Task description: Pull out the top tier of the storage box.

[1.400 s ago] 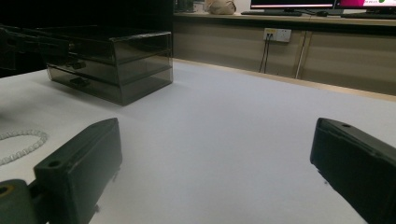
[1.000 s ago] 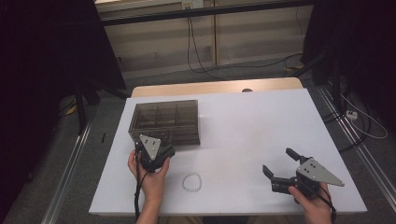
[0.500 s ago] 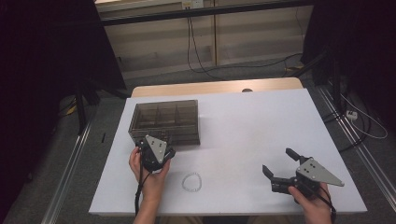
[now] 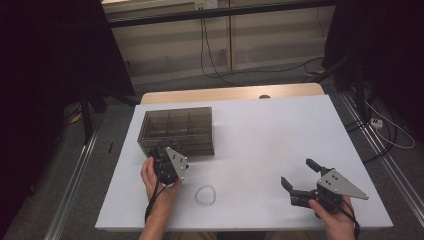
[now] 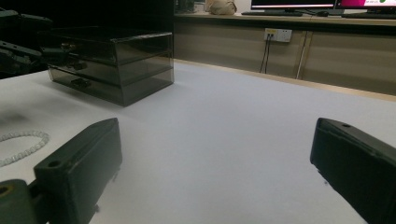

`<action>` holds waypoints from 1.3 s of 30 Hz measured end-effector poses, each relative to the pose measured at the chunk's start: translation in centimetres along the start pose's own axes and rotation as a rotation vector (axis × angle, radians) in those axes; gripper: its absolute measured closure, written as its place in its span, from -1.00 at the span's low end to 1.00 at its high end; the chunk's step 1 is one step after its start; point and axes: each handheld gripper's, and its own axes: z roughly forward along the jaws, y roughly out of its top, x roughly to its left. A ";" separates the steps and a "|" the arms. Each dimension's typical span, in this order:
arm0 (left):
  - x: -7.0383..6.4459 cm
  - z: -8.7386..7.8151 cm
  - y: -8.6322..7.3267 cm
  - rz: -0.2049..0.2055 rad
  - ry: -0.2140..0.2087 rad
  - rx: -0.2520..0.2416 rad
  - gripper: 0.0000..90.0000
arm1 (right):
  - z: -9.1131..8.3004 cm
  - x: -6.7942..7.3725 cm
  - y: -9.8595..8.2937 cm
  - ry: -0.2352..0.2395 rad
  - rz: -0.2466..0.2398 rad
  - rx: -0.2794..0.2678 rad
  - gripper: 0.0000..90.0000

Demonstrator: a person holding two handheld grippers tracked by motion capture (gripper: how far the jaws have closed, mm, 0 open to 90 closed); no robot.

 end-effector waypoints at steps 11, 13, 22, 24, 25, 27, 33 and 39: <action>-0.4 -0.1 0.1 0.141 0.025 -0.013 -0.13 | 0.0 0.0 0.0 0.001 0.003 -0.002 -0.96; -0.5 -0.2 0.1 0.161 0.038 -0.020 -0.12 | 0.0 0.0 0.0 0.001 0.002 -0.001 -0.96; -0.2 -0.3 0.1 0.201 0.055 -0.039 -0.10 | 0.0 0.0 0.0 -0.001 0.001 0.000 -0.96; -0.2 -0.4 0.1 0.212 0.056 -0.037 -0.06 | 0.0 0.0 0.0 0.002 0.001 -0.002 -0.96; -0.2 -0.4 0.1 0.215 0.056 -0.041 -0.03 | 0.0 0.0 0.0 0.000 0.001 -0.002 -0.96; -0.3 -0.4 0.1 0.229 0.057 -0.041 0.00 | 0.0 0.0 0.0 0.000 0.001 -0.002 -0.96; -0.5 -0.7 0.0 0.267 0.079 -0.054 0.10 | 0.0 0.0 0.0 0.001 0.002 -0.004 -0.96; -0.5 -0.7 -0.2 0.297 0.101 -0.061 0.18 | 0.0 0.0 0.0 0.004 0.003 -0.004 -0.96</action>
